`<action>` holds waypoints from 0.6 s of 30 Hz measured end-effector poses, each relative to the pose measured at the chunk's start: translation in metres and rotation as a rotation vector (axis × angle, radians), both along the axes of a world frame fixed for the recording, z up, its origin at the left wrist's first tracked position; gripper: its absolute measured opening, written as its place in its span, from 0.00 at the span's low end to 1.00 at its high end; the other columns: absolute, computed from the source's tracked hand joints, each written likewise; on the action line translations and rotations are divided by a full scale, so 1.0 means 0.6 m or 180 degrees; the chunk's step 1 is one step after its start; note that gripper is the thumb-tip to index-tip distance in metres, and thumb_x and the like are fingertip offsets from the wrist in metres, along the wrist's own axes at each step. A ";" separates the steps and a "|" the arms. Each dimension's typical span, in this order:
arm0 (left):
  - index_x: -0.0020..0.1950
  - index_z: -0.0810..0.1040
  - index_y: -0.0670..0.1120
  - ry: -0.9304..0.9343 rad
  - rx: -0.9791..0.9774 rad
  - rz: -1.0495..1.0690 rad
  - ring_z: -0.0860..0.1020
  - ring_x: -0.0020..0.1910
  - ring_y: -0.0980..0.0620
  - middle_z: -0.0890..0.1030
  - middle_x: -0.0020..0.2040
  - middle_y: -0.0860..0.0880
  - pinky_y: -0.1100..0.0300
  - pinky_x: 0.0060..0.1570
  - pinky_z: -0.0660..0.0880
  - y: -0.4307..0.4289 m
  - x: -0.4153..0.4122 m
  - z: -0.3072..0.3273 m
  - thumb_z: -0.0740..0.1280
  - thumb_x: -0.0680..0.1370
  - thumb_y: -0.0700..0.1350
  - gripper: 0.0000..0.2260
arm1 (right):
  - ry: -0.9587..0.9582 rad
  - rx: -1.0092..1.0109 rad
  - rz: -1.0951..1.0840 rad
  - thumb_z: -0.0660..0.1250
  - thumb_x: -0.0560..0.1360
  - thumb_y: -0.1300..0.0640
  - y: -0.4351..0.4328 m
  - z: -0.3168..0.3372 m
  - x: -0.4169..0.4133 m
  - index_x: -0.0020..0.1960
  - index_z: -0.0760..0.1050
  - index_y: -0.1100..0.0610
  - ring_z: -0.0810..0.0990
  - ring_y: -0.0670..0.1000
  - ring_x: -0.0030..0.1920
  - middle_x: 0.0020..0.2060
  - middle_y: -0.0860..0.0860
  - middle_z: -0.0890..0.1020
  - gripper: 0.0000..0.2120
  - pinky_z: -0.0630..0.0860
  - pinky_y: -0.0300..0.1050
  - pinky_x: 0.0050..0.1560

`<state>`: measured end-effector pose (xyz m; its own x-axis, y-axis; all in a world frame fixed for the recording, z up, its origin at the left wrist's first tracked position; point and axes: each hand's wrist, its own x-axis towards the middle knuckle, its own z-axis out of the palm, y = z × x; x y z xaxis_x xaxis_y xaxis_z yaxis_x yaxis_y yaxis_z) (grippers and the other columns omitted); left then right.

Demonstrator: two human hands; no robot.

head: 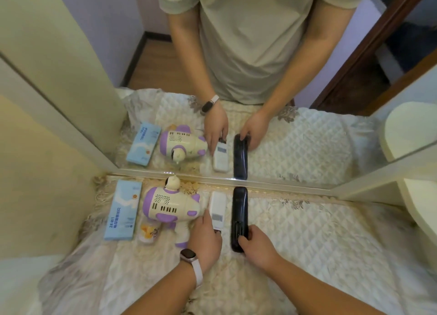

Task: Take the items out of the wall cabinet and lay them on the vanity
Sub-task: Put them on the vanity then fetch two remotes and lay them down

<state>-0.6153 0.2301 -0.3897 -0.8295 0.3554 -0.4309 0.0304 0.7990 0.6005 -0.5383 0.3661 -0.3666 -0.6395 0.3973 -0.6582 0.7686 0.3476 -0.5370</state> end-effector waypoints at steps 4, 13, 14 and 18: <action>0.76 0.58 0.43 0.0054 -0.0237 -0.0126 0.69 0.63 0.46 0.68 0.65 0.44 0.55 0.60 0.71 0.001 0.017 0.010 0.63 0.76 0.46 0.30 | 0.0159 0.0092 0.0167 0.63 0.77 0.56 0.008 0.000 0.008 0.58 0.72 0.54 0.78 0.42 0.40 0.42 0.44 0.78 0.10 0.72 0.36 0.36; 0.73 0.66 0.46 0.0532 -0.0417 -0.0197 0.69 0.66 0.51 0.70 0.69 0.49 0.60 0.63 0.68 -0.004 0.070 0.070 0.62 0.77 0.49 0.24 | 0.0587 0.0657 0.1433 0.58 0.79 0.48 0.061 0.034 0.042 0.67 0.69 0.52 0.77 0.47 0.50 0.55 0.50 0.75 0.18 0.76 0.45 0.49; 0.74 0.65 0.46 0.0621 -0.0460 -0.0207 0.69 0.67 0.51 0.69 0.70 0.49 0.60 0.64 0.67 -0.004 0.076 0.079 0.61 0.78 0.50 0.24 | 0.0690 0.0802 0.1673 0.58 0.79 0.48 0.066 0.040 0.044 0.68 0.69 0.52 0.76 0.48 0.52 0.57 0.50 0.75 0.19 0.76 0.45 0.50; 0.71 0.69 0.48 0.1081 -0.0707 -0.0239 0.74 0.63 0.49 0.74 0.67 0.50 0.56 0.58 0.73 -0.002 0.109 0.128 0.62 0.77 0.51 0.23 | 0.1183 0.1381 0.2338 0.56 0.79 0.43 0.079 0.060 0.044 0.70 0.68 0.51 0.73 0.51 0.59 0.62 0.49 0.74 0.22 0.75 0.48 0.54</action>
<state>-0.5499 0.2289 -0.3130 -0.9130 0.3495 -0.2102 0.2603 0.8961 0.3594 -0.5118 0.4135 -0.3305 -0.9680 -0.0274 -0.2494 0.0809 0.9068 -0.4137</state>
